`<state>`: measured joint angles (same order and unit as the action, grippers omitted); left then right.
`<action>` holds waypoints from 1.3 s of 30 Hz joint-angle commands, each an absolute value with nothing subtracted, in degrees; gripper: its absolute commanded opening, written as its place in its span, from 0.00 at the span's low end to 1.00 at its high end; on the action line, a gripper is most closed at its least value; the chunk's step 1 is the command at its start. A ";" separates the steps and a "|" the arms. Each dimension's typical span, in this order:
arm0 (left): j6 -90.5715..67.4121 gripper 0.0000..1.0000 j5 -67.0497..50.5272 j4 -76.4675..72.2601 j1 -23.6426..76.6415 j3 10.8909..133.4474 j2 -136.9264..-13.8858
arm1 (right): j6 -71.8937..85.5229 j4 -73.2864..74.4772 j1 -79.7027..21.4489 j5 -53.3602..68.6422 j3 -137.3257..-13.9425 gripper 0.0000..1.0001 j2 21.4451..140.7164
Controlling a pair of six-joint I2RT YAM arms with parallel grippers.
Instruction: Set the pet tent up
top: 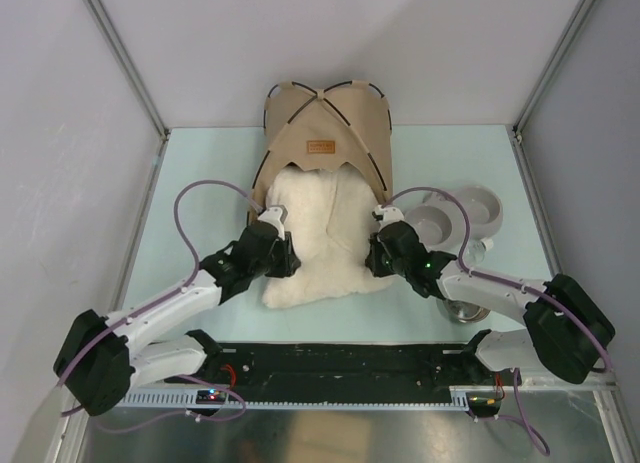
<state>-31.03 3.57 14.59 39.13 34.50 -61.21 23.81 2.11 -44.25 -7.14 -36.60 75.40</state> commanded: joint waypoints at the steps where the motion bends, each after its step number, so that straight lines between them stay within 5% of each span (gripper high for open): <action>1: -31.22 0.20 4.11 9.59 39.50 38.52 -63.86 | 23.96 -0.80 -46.39 -8.10 -38.17 0.02 73.25; 3: -30.81 0.05 3.73 9.76 39.52 40.70 -64.35 | 23.55 1.14 -47.50 -9.80 -40.20 0.01 72.28; 6: -30.25 0.01 3.82 11.58 40.13 45.30 -64.78 | 23.09 6.48 -49.44 -13.48 -45.38 0.00 71.73; 20: -30.27 0.00 1.92 22.73 40.82 67.09 -80.02 | 20.27 17.27 -52.14 -15.59 -65.32 0.00 78.56; 39: -28.34 0.00 18.11 30.69 37.16 83.89 -90.98 | 12.85 10.16 -43.06 -13.93 -74.54 0.00 86.71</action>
<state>-29.50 16.36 34.35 38.06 78.43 -90.17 14.76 19.25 -43.03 -16.32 -70.35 87.11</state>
